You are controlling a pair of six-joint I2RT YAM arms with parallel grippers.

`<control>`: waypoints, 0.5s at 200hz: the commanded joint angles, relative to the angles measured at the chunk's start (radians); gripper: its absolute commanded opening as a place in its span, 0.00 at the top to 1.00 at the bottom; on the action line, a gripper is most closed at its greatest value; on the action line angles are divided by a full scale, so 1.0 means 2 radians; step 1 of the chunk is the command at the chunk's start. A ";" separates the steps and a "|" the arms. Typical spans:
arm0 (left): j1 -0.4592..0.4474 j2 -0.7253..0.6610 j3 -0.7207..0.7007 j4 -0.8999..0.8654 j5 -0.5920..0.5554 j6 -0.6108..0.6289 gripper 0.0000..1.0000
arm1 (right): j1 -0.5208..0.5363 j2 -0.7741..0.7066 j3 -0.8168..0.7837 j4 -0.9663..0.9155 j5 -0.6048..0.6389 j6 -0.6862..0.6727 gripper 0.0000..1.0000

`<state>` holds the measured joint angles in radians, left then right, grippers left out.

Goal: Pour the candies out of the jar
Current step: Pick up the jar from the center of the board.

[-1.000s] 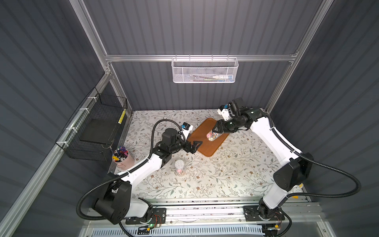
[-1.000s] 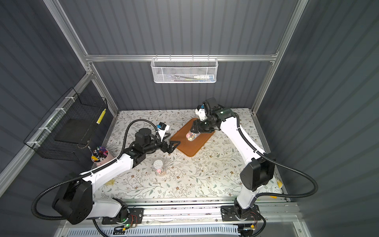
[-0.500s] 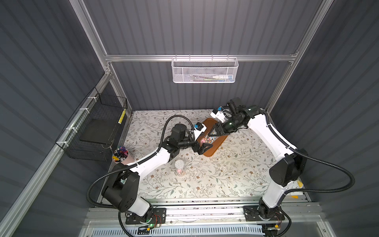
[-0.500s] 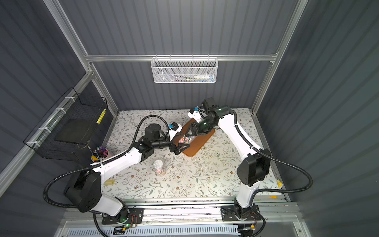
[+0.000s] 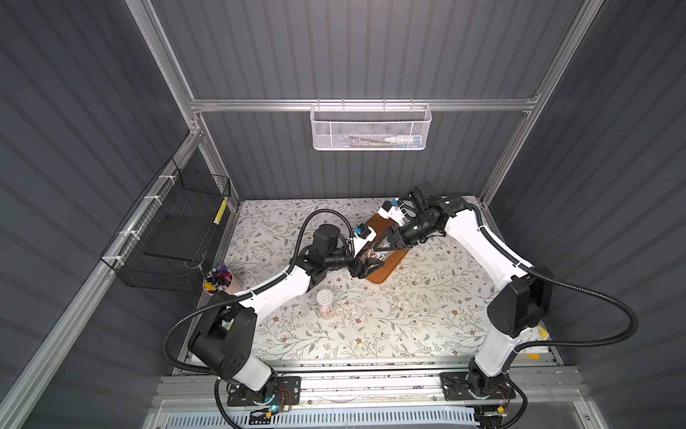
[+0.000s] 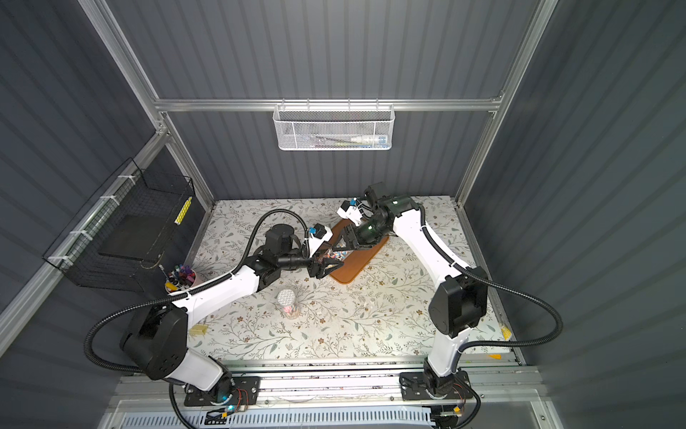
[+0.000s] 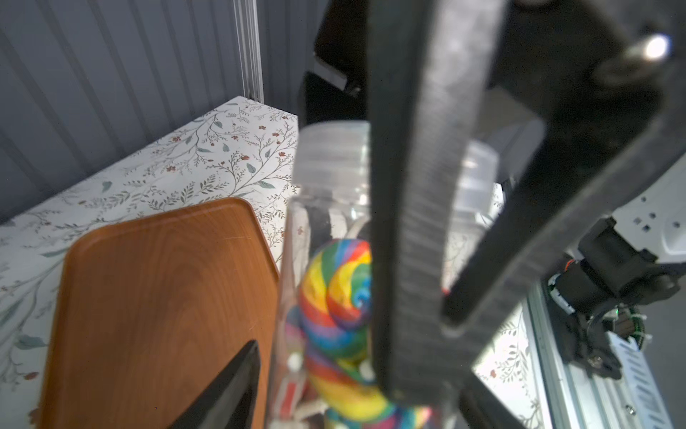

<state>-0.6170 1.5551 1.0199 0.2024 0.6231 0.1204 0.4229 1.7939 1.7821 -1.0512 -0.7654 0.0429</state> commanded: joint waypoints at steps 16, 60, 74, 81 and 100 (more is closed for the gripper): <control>-0.003 0.008 0.012 -0.009 0.003 -0.002 0.45 | 0.000 -0.011 -0.006 0.005 -0.018 0.001 0.56; -0.003 0.008 0.013 -0.008 -0.008 -0.006 0.60 | 0.000 -0.010 -0.018 0.020 -0.009 0.008 0.54; -0.003 0.008 0.015 -0.011 -0.012 -0.006 0.67 | 0.000 -0.013 -0.022 0.030 -0.007 0.016 0.45; -0.003 0.008 0.014 -0.011 -0.015 -0.009 0.69 | -0.001 -0.015 -0.025 0.036 -0.006 0.021 0.39; -0.003 0.009 0.010 -0.004 -0.021 -0.017 0.72 | -0.001 -0.025 -0.035 0.064 -0.005 0.042 0.24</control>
<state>-0.6224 1.5650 1.0206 0.1822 0.6060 0.1169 0.4213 1.7893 1.7351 -0.9867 -0.7650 0.0750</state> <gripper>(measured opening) 0.562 0.713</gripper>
